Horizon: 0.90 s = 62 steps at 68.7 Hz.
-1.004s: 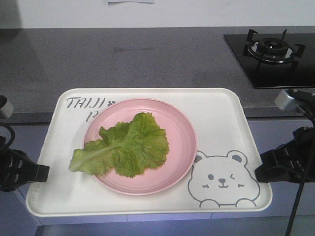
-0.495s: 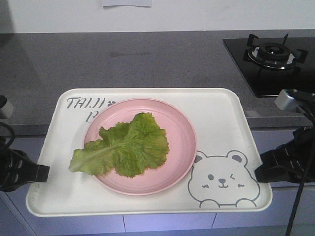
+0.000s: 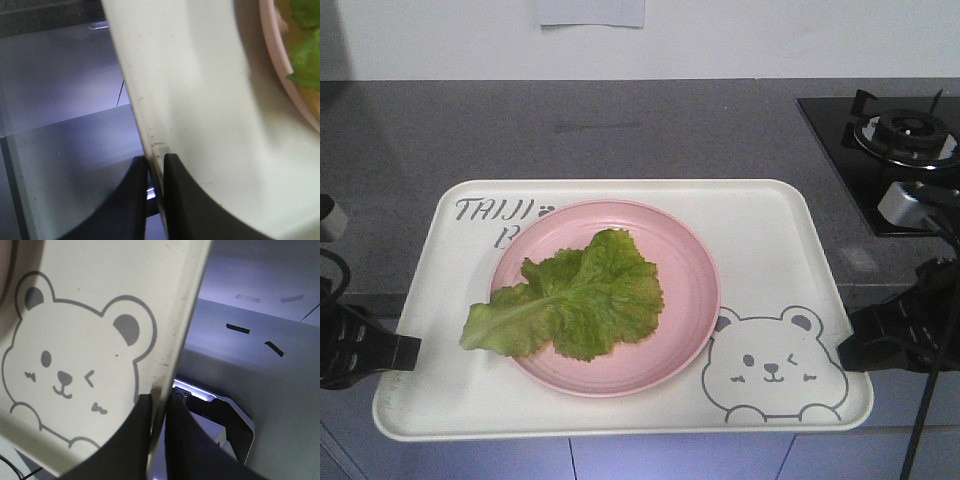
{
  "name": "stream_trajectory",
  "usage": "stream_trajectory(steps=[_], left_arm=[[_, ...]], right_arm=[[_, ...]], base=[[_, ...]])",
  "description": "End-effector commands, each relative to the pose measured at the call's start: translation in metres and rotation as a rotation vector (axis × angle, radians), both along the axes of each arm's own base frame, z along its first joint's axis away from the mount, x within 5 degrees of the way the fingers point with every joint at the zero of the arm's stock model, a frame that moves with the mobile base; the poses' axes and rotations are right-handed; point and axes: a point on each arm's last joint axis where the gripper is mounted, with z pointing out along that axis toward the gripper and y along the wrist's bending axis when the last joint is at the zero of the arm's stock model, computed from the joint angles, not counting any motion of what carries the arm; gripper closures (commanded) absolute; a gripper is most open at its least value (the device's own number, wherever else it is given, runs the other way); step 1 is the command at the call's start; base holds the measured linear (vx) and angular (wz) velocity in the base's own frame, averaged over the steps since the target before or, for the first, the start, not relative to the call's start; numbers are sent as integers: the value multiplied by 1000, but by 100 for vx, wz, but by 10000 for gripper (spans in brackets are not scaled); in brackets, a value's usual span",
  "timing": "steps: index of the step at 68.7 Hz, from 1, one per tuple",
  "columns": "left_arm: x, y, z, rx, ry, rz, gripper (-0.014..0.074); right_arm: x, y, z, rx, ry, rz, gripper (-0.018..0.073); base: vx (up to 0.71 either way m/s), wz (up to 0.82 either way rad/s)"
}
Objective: Transfer vegetables to tray and serve
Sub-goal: 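Carry the tray with both grippers as the base drives to the stove counter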
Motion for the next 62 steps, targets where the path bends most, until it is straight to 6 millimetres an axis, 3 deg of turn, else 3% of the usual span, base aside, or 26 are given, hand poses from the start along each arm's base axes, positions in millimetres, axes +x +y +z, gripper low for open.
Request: stream_trajectory(steps=[1, 62], left_arm=[[3, -5, 16, -52, -112, -19, 602], [3, -5, 16, -52, -112, -19, 602]], right_arm=[[-7, 8, 15, 64, -42, 72, 562], [-7, 8, 15, 64, -42, 72, 562]], base=[[18, 5], [18, 5]])
